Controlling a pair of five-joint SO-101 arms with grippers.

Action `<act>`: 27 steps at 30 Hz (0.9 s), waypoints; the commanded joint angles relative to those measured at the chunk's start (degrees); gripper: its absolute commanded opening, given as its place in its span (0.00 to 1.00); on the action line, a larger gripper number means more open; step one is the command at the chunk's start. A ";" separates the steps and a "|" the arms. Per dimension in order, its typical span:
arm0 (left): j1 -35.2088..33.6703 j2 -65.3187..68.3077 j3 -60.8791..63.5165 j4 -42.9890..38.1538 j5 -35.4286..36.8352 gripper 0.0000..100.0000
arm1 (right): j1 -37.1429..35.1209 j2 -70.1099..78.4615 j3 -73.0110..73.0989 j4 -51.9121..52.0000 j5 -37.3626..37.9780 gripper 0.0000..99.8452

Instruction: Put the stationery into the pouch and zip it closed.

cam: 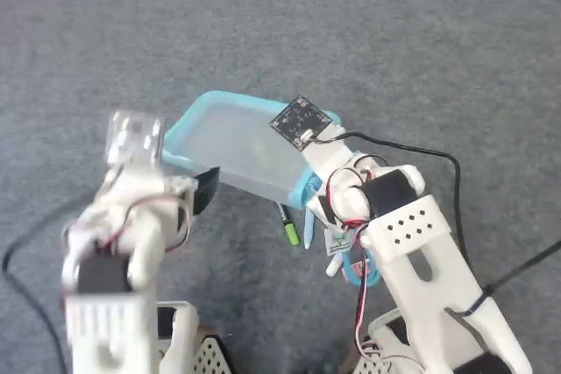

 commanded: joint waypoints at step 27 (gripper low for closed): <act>5.27 -18.64 6.20 0.97 -2.81 0.35 | 1.36 8.22 -10.02 -6.37 -5.27 0.01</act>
